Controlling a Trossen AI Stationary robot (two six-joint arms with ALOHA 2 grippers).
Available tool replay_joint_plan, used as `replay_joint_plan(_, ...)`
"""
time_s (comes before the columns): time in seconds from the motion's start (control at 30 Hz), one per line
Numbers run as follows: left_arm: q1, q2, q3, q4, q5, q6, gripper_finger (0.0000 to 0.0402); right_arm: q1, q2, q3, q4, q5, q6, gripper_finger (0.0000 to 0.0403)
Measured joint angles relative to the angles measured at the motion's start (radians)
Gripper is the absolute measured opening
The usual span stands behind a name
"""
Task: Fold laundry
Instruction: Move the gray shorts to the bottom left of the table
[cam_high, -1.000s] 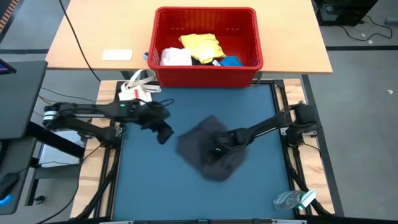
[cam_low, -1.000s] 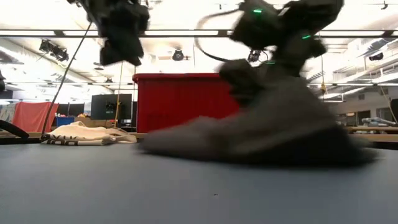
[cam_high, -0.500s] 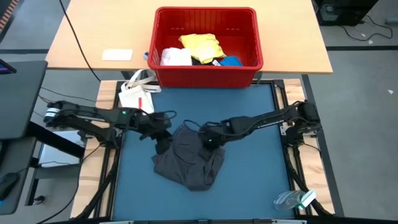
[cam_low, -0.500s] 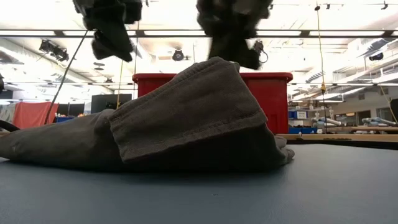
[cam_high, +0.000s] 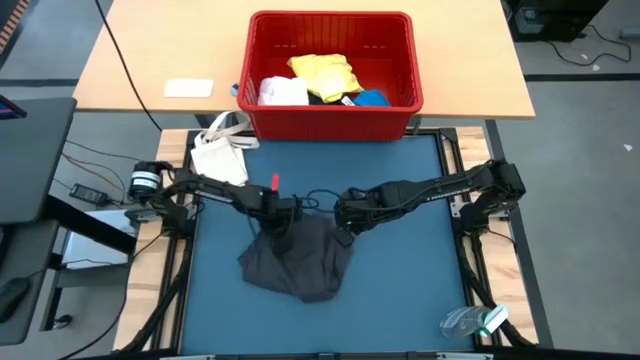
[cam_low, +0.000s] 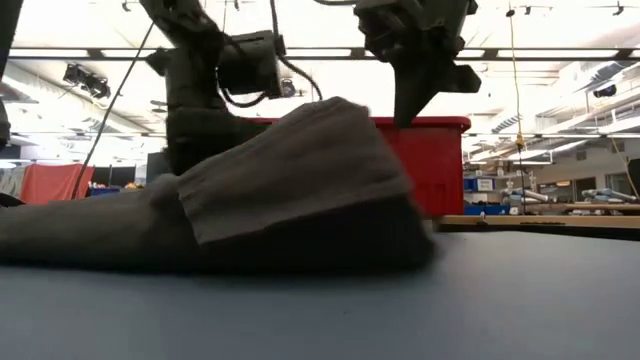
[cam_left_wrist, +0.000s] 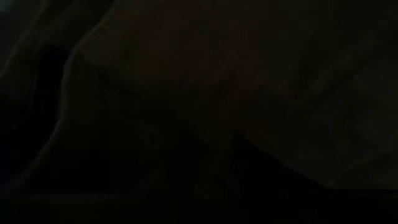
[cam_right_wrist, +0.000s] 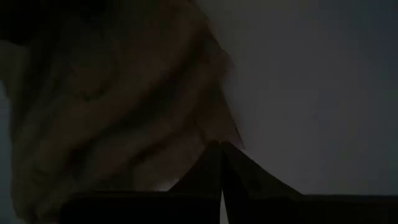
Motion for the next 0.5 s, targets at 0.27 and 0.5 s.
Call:
replay_joint_plan(0.27, -0.206, -0.219, -0.011, -0.221, -0.030, -0.292, 0.0103, 0.023, 0.010, -0.006, 0.058, -0.056, -0.048, 0.0012)
replay_joint_plan(0.5, -0.291, -0.413, -0.011, -0.130, -0.248, -0.371, 0.0103, 0.063, 0.009, -0.006, 0.102, 0.005, -0.009, 0.0007)
